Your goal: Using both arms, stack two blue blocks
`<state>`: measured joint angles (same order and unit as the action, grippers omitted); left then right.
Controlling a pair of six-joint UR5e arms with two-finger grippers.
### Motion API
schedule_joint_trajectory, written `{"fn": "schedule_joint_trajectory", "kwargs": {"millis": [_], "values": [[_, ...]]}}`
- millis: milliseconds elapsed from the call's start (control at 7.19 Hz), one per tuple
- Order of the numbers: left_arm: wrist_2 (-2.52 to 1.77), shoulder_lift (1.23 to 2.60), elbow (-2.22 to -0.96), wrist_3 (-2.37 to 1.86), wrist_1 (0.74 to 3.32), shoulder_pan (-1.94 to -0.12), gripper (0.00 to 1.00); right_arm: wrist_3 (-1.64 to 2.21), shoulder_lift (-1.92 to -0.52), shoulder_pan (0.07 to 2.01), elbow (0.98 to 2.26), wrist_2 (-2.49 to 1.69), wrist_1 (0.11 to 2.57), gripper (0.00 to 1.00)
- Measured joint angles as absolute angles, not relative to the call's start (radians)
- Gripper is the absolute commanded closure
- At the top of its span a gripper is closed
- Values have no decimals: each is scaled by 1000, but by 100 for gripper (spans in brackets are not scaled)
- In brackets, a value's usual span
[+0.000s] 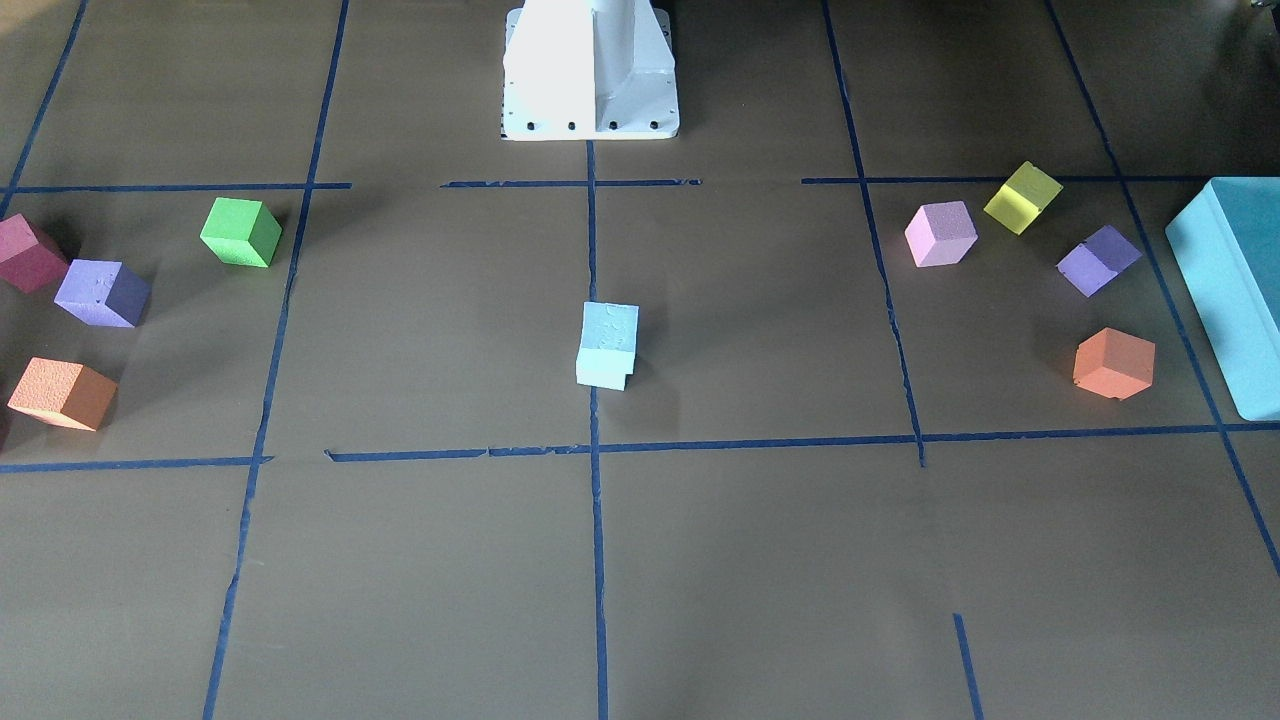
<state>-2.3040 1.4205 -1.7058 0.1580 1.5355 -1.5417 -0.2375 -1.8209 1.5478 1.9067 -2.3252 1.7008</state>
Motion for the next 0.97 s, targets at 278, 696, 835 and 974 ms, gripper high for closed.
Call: {"fn": "schedule_joint_trajectory", "kwargs": {"millis": [278,696,835,974], "values": [[-2304,1420,-1706,158,1536,-1542,0,-241,-1821,1546,1908,-2324,1700,0],[-2303,1420,-1705,158,1535,-1542,0,-238,-1821,1541,1908,-2324,1700,0],[-2303,1420,-1706,158,1536,-1542,0,-238,-1821,1539,1908,-2324,1700,0],[-2304,1420,-1707,159,1536,-1542,0,-237,-1821,1538,1908,-2324,1700,0]]}}
